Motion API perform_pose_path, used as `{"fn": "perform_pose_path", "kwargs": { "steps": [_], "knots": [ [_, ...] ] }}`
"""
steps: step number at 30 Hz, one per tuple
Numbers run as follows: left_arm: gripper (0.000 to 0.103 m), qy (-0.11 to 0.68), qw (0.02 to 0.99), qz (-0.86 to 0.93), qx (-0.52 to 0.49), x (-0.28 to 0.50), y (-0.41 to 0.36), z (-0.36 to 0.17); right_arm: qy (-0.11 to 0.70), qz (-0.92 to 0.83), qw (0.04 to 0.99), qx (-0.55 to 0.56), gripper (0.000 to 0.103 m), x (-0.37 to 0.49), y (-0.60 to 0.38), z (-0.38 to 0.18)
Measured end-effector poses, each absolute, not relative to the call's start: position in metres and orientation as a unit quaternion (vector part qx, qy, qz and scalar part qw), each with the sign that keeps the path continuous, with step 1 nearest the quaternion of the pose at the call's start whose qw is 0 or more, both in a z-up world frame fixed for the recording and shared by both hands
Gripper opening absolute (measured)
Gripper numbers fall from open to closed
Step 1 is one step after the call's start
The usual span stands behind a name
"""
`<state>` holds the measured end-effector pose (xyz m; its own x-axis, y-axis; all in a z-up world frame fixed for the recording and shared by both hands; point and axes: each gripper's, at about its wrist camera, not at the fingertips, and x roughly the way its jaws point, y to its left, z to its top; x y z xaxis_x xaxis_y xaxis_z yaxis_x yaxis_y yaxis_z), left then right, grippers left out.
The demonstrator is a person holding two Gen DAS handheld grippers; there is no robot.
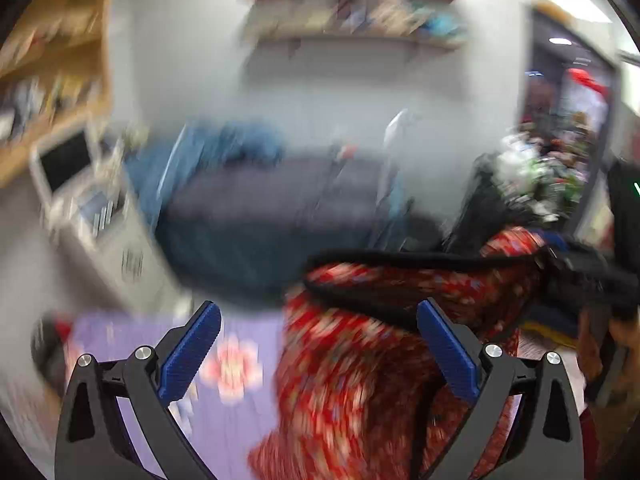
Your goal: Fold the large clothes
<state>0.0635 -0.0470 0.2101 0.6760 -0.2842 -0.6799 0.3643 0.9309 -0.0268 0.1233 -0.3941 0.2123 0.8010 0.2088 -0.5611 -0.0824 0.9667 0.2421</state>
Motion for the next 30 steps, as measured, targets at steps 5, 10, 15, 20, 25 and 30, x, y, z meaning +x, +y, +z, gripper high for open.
{"fn": "perform_pose_path", "kwargs": {
  "steps": [5, 10, 15, 20, 25, 30],
  "knots": [
    [0.096, 0.473, 0.877, -0.085, 0.007, 0.062, -0.001, 0.08, 0.439, 0.07, 0.873, 0.199, 0.075, 0.119, -0.413, 0.045],
    [0.097, 0.541, 0.838, -0.037, 0.061, 0.008, 0.014, -0.007, 0.481, -0.026, 0.85, 0.211, 0.076, 0.07, -0.46, -0.028],
    [0.097, 0.559, 0.825, -0.025, 0.072, -0.019, 0.038, -0.035, 0.524, -0.079, 0.82, 0.215, 0.076, 0.029, -0.493, -0.061],
    [0.097, 0.603, 0.794, -0.073, 0.013, -0.017, 0.044, -0.06, 0.539, -0.099, 0.801, 0.241, 0.076, 0.004, -0.494, -0.08],
    [0.093, 0.597, 0.79, -0.104, 0.092, -0.019, 0.019, -0.077, 0.535, -0.095, 0.803, 0.244, 0.076, -0.001, -0.478, -0.082],
    [0.041, 0.614, 0.774, -0.087, 0.129, -0.007, 0.028, -0.103, 0.537, -0.099, 0.802, 0.243, 0.076, 0.001, -0.466, -0.074]
  ]
}}
